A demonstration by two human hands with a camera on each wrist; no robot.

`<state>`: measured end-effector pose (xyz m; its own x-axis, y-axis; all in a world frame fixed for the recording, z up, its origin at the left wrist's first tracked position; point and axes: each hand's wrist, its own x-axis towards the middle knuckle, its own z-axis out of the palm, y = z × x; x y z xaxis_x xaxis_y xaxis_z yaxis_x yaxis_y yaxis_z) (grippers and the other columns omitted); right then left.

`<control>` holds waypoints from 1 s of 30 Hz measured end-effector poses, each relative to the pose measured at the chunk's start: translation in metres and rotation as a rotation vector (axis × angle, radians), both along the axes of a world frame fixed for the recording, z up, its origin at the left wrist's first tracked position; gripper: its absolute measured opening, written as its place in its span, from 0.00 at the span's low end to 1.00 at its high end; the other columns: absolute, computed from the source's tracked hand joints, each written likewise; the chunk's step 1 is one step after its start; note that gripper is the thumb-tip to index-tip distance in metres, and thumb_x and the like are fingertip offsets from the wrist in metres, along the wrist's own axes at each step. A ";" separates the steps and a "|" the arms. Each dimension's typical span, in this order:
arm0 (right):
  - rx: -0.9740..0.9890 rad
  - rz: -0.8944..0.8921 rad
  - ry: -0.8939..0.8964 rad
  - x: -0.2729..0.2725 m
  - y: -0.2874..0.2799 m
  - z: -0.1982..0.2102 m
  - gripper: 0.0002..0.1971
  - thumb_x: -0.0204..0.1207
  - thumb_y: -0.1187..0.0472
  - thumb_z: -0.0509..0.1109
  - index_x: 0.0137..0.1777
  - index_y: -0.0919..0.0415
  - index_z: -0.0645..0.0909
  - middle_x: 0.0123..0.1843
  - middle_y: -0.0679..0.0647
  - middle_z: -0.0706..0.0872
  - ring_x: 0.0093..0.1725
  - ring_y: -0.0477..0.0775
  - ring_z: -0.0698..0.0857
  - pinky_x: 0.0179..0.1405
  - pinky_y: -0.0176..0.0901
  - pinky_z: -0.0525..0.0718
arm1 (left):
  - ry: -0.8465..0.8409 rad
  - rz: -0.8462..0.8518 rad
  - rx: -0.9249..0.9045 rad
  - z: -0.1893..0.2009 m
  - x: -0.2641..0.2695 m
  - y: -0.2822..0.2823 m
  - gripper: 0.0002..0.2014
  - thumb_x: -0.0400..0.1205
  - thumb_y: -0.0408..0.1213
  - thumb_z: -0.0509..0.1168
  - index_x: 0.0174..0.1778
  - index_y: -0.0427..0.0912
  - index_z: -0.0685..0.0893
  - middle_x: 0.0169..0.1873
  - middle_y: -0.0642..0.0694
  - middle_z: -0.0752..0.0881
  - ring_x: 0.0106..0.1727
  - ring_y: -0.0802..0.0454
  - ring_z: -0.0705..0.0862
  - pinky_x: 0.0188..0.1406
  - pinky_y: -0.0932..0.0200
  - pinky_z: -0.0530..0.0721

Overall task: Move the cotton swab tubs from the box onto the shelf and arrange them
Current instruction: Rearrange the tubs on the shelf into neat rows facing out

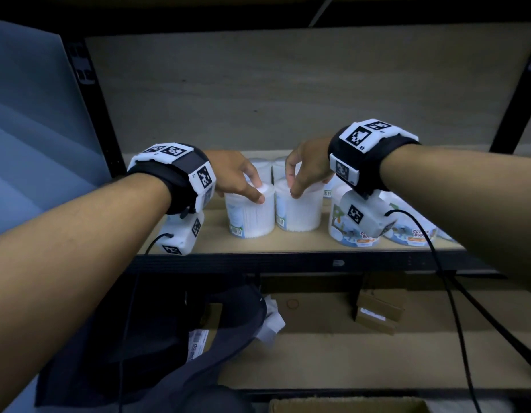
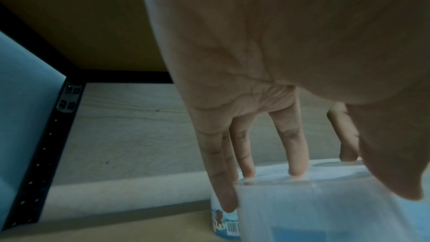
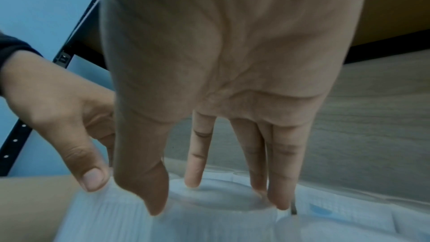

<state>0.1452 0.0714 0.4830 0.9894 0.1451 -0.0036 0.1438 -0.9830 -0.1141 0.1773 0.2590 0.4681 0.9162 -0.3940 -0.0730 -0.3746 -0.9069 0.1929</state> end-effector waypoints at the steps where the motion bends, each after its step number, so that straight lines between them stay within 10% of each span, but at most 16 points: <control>1: -0.001 0.004 0.007 -0.003 0.000 0.000 0.14 0.66 0.53 0.81 0.51 0.52 0.88 0.56 0.51 0.89 0.50 0.54 0.88 0.51 0.49 0.89 | 0.016 -0.005 -0.016 0.001 -0.003 0.001 0.24 0.69 0.60 0.76 0.61 0.60 0.86 0.60 0.50 0.84 0.59 0.46 0.86 0.62 0.50 0.86; 12: 0.033 0.013 0.058 -0.025 -0.003 0.005 0.21 0.67 0.51 0.83 0.60 0.48 0.83 0.45 0.43 0.81 0.34 0.43 0.82 0.29 0.35 0.77 | 0.045 -0.018 0.003 0.005 -0.020 0.004 0.26 0.70 0.60 0.75 0.63 0.57 0.85 0.62 0.48 0.81 0.59 0.45 0.85 0.56 0.49 0.89; 18: -0.051 0.024 0.058 -0.024 0.009 0.011 0.33 0.74 0.40 0.73 0.76 0.55 0.75 0.72 0.52 0.76 0.50 0.51 0.78 0.51 0.41 0.78 | 0.084 -0.033 0.075 0.010 -0.020 -0.002 0.37 0.72 0.64 0.71 0.77 0.65 0.69 0.77 0.53 0.71 0.75 0.48 0.74 0.72 0.49 0.77; 25: -0.088 -0.022 0.097 -0.015 0.019 0.005 0.28 0.72 0.42 0.77 0.68 0.57 0.82 0.68 0.57 0.84 0.64 0.58 0.83 0.62 0.48 0.84 | 0.108 -0.086 0.094 0.009 -0.018 0.000 0.25 0.80 0.55 0.67 0.73 0.71 0.73 0.74 0.57 0.75 0.75 0.53 0.73 0.75 0.47 0.74; 30: 0.020 -0.016 0.162 -0.015 0.012 0.008 0.22 0.69 0.51 0.81 0.63 0.50 0.84 0.63 0.50 0.82 0.53 0.49 0.83 0.61 0.49 0.86 | 0.100 -0.088 0.057 0.010 -0.019 -0.003 0.25 0.78 0.55 0.70 0.73 0.68 0.76 0.72 0.54 0.76 0.72 0.50 0.76 0.69 0.47 0.81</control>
<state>0.1303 0.0837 0.4910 0.9783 0.1310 -0.1603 0.1063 -0.9824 -0.1537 0.1581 0.2562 0.4782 0.8653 -0.4650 -0.1870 -0.4345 -0.8820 0.1826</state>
